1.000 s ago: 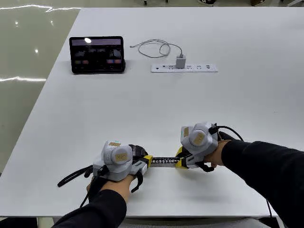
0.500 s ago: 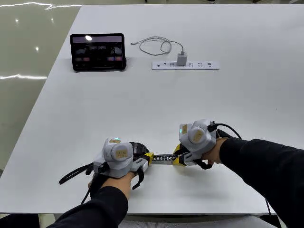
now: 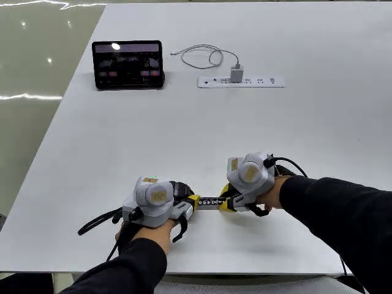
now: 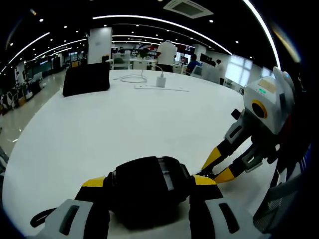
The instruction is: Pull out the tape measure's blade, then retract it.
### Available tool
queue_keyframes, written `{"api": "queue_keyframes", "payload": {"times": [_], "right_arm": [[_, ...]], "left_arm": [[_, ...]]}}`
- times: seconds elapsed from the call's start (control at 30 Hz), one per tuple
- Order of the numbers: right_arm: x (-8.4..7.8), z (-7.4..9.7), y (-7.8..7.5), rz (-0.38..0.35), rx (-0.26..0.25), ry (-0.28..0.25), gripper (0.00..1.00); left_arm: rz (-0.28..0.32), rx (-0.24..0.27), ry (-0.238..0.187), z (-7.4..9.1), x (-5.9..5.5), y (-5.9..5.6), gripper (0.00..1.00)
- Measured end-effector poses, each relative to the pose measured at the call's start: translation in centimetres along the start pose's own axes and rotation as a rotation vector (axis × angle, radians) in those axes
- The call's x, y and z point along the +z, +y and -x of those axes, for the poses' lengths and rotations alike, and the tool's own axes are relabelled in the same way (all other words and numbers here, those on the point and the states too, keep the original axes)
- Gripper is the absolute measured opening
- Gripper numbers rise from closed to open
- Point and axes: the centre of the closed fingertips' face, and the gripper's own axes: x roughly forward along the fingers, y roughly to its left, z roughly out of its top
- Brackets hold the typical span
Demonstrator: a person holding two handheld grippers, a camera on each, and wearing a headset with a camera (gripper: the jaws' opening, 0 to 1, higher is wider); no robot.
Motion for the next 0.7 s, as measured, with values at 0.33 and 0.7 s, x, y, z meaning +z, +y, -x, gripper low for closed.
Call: {"api": "queue_keyframes", "payload": {"times": [0.33,0.7], "right_arm": [[0.58,-0.37,-0.04,-0.01,0.008,-0.003,0.11],[0.97,-0.58,0.05,-0.004,0.019,0.001,0.1]], "left_arm": [[-0.003,-0.001,0.0,0.0,0.02,-0.05,0.61],[-0.004,-0.003,-0.001,0.0,-0.02,-0.04,0.6]]}}
